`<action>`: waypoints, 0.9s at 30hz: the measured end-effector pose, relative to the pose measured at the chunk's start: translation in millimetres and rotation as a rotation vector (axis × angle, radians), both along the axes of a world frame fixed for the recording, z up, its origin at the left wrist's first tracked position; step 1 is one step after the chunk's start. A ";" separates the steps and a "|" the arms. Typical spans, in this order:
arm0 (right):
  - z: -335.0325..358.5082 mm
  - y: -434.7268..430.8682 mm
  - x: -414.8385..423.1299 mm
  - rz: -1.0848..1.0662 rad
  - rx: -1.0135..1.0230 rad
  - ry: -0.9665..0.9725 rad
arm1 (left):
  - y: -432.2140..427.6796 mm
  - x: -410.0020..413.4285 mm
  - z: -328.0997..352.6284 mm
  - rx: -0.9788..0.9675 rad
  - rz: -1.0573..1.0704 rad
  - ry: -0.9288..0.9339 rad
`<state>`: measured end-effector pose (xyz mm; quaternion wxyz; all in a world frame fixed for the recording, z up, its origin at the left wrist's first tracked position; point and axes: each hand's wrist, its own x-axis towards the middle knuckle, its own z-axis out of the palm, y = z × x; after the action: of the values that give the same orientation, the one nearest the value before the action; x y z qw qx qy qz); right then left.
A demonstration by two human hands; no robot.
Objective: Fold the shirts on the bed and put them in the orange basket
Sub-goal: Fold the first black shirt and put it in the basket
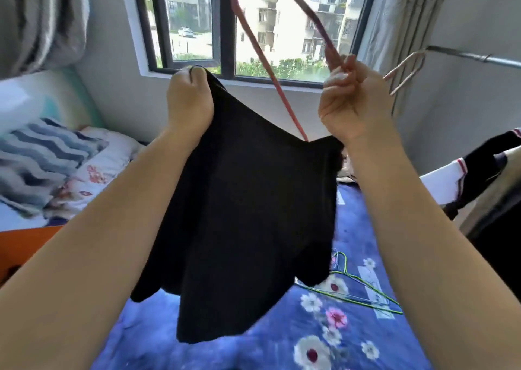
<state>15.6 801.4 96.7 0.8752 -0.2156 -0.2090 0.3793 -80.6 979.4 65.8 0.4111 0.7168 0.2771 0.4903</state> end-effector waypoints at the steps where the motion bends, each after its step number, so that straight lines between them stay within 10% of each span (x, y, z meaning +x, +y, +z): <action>1: -6.6 7.5 7.4 0.055 -0.042 -0.013 | 5.8 7.3 -6.0 0.016 0.016 0.021; 10: -185.3 42.8 80.9 -0.093 -1.187 -0.270 | 58.3 55.1 -187.0 -0.177 0.018 0.526; 17: -291.0 0.0 148.5 -0.187 -1.494 -0.943 | 50.1 75.8 -308.8 -0.421 -0.062 0.872; 27: -430.0 -76.1 234.4 0.278 -1.994 -0.875 | 20.8 111.6 -344.0 -0.318 -0.189 0.886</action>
<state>250.0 725.3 -333.3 0.1073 -0.9170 -0.1234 0.3639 31.0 1000.2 -278.2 0.4008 0.8070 0.4308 0.0495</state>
